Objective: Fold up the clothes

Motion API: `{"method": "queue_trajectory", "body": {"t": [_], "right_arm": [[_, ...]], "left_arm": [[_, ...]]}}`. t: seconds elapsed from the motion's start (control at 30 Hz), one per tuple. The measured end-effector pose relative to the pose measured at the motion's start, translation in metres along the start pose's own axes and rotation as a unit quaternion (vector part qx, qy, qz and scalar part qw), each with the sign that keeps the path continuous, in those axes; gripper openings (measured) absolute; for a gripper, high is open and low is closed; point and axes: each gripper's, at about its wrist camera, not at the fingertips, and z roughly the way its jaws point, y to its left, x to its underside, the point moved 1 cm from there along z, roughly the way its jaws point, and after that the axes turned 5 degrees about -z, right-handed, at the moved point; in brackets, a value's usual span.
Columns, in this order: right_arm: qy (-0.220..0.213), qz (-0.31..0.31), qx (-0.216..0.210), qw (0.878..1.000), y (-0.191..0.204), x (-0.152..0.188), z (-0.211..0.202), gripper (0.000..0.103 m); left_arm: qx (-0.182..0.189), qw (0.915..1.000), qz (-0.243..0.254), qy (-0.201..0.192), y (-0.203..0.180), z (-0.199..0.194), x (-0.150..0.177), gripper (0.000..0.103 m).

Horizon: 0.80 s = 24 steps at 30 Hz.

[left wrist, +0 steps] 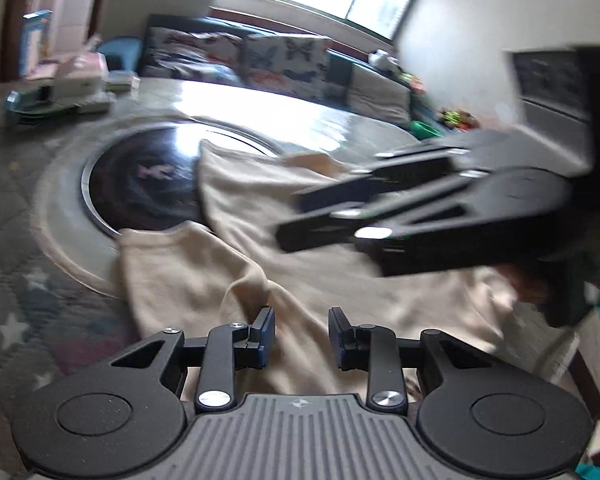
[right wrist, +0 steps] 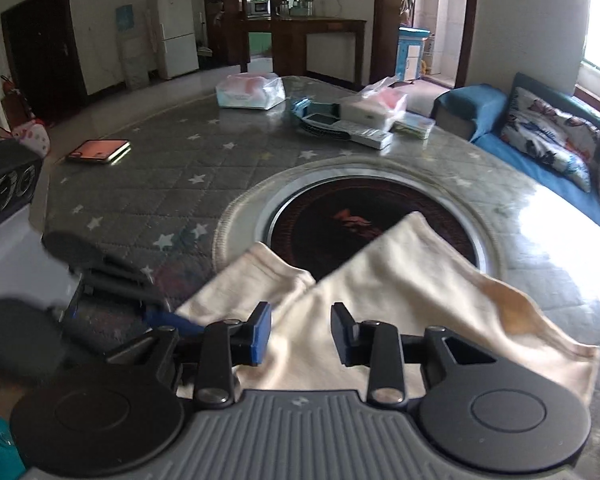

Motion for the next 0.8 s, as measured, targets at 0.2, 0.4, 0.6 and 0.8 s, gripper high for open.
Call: {"method": "queue_trajectory", "body": {"t": [0.2,0.4,0.6,0.8], "right_arm": [[0.025,0.006,-0.017,1.000,0.001,0.005,0.033,0.033],[0.036,0.018,-0.018,0.999,-0.002,0.016,0.041,0.036],[0.034,0.013,-0.018,0.999,-0.002,0.017,0.039,0.036],[0.031,0.003,-0.009,0.999,0.001,0.016,0.039,0.036]], "left_arm": [[0.021,0.9992,0.033,0.007,-0.001,-0.017,0.006,0.033],[-0.050,0.9972,0.029,-0.048,0.027,-0.045,-0.019,0.038],[-0.102,0.9935,-0.020,-0.045,0.058,-0.024,-0.040,0.038],[-0.142,0.9894,-0.020,-0.022,0.059,0.016,-0.044,0.040]]}}
